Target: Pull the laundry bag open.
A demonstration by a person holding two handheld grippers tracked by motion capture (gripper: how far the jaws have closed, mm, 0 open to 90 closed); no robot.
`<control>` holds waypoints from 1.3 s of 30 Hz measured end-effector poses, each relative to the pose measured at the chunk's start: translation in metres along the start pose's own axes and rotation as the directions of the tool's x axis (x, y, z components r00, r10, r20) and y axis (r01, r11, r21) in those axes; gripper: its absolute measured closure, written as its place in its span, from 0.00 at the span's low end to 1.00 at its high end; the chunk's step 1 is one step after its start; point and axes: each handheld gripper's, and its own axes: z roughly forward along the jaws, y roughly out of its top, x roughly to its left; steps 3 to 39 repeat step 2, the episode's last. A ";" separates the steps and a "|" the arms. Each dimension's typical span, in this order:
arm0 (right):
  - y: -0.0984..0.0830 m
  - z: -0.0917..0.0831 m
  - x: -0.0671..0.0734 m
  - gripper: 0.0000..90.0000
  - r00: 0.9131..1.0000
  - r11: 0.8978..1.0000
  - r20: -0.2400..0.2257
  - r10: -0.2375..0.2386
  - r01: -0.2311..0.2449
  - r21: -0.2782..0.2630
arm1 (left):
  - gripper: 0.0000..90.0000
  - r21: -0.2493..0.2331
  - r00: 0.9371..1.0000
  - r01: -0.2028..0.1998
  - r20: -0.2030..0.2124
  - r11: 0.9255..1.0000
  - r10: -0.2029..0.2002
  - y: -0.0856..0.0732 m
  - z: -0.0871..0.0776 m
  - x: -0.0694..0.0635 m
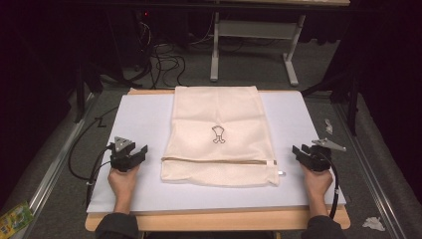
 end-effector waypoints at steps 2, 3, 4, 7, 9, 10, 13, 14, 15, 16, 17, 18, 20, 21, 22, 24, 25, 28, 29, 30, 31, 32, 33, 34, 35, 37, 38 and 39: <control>0.000 0.000 -0.001 0.63 1.000 1.000 -0.002 0.014 -0.014 -0.007 | 0.51 0.001 1.000 0.000 0.000 1.000 0.000 0.000 0.000 0.000; 0.000 0.000 -0.001 0.63 1.000 1.000 -0.002 0.014 -0.014 -0.007 | 0.51 0.001 1.000 0.000 0.000 1.000 0.000 0.000 0.000 0.000; 0.000 0.000 -0.001 0.63 1.000 1.000 -0.002 0.014 -0.014 -0.007 | 0.51 0.001 1.000 0.000 0.000 1.000 0.000 0.000 0.000 0.000; 0.000 0.000 -0.001 0.63 1.000 1.000 -0.002 0.014 -0.014 -0.007 | 0.51 0.001 1.000 0.000 0.000 1.000 0.000 0.000 0.000 0.000; 0.000 0.000 -0.001 0.63 1.000 1.000 -0.002 0.014 -0.014 -0.007 | 0.51 0.001 1.000 0.000 0.000 1.000 0.000 0.000 0.000 0.000; 0.000 0.000 -0.001 0.63 1.000 1.000 -0.002 0.014 -0.014 -0.007 | 0.51 0.001 1.000 0.000 0.000 1.000 0.000 0.000 0.000 0.000; 0.000 0.000 -0.001 0.63 1.000 1.000 -0.002 0.014 -0.014 -0.007 | 0.51 0.001 1.000 0.000 0.000 1.000 0.000 0.000 0.000 0.000; 0.000 0.000 -0.001 0.63 1.000 1.000 -0.002 0.014 -0.014 -0.007 | 0.51 0.001 1.000 0.000 0.000 1.000 0.000 0.000 0.000 0.000; 0.000 0.000 -0.001 0.63 1.000 1.000 -0.002 0.014 -0.014 -0.007 | 0.51 0.001 1.000 0.000 0.000 1.000 0.000 0.000 0.000 0.000; 0.000 0.000 -0.001 0.63 1.000 1.000 -0.002 0.014 -0.014 -0.007 | 0.51 0.001 1.000 0.000 0.000 1.000 0.000 0.000 0.000 0.000; 0.000 0.000 -0.001 0.63 1.000 1.000 -0.002 0.014 -0.014 -0.007 | 0.51 0.001 1.000 0.000 0.000 1.000 0.000 0.000 0.000 0.000; 0.000 0.000 -0.001 0.63 1.000 1.000 -0.002 0.014 -0.014 -0.007 | 0.51 0.001 1.000 0.000 0.000 1.000 0.000 0.000 0.000 0.000; 0.000 0.000 -0.001 0.63 1.000 1.000 -0.002 0.014 -0.014 -0.007 | 0.51 0.001 1.000 0.000 0.000 1.000 0.000 0.000 0.000 0.000; 0.000 0.000 -0.001 0.63 1.000 1.000 -0.002 0.014 -0.014 -0.007 | 0.51 0.001 1.000 0.000 0.000 1.000 0.000 0.000 0.000 0.000; 0.000 0.000 -0.001 0.63 1.000 1.000 -0.002 0.014 -0.014 -0.007 | 0.51 0.001 1.000 0.000 0.000 1.000 0.000 0.000 0.000 0.000; 0.000 0.000 -0.001 0.63 1.000 1.000 -0.002 0.014 -0.014 -0.007 | 0.51 0.001 1.000 0.000 0.000 1.000 0.000 0.000 0.000 0.000; 0.000 0.000 -0.001 0.63 1.000 1.000 -0.002 0.014 -0.014 -0.007 | 0.51 0.001 1.000 0.000 0.000 1.000 0.000 0.000 0.000 0.000; 0.000 0.000 -0.001 0.63 1.000 1.000 -0.002 0.014 -0.014 -0.007 | 0.51 0.001 1.000 0.000 0.000 1.000 0.000 0.000 0.000 0.000; 0.000 0.000 -0.001 0.63 1.000 1.000 -0.002 0.014 -0.014 -0.007 | 0.51 0.001 1.000 0.000 0.000 1.000 0.000 0.000 0.000 0.000; 0.000 0.000 -0.001 0.63 1.000 1.000 -0.002 0.014 -0.014 -0.007 | 0.51 0.001 1.000 0.000 0.000 1.000 0.000 0.000 0.000 0.000; 0.000 0.000 -0.001 0.63 1.000 1.000 -0.002 0.014 -0.014 -0.007 | 0.51 0.001 1.000 0.000 0.000 1.000 0.000 0.000 0.000 0.000; 0.000 0.000 -0.001 0.63 1.000 1.000 -0.002 0.014 -0.014 -0.007 | 0.51 0.001 1.000 0.000 0.000 1.000 0.000 0.000 0.000 0.000; 0.000 0.000 -0.001 0.63 1.000 1.000 -0.002 0.014 -0.014 -0.007 | 0.51 0.001 1.000 0.000 0.000 1.000 0.000 0.000 0.000 0.000; 0.000 0.000 -0.001 0.63 1.000 1.000 -0.002 0.014 -0.014 -0.007 | 0.51 0.001 1.000 0.000 0.000 1.000 0.000 0.000 0.000 0.000; 0.000 0.000 -0.001 0.63 1.000 1.000 -0.002 0.014 -0.014 -0.007 | 0.51 0.001 1.000 0.000 0.000 1.000 0.000 0.000 0.000 0.000; 0.000 0.000 -0.001 0.63 1.000 1.000 -0.002 0.014 -0.014 -0.007 | 0.51 0.001 1.000 0.000 0.000 1.000 0.000 0.000 0.000 0.000; 0.000 0.000 -0.001 0.63 1.000 1.000 -0.002 0.014 -0.014 -0.007 | 0.51 0.001 1.000 0.000 0.000 1.000 0.000 0.000 0.000 0.000; 0.000 0.000 -0.001 0.63 1.000 1.000 -0.002 0.014 -0.014 -0.007 | 0.51 0.001 1.000 0.000 0.000 1.000 0.000 0.000 0.000 0.000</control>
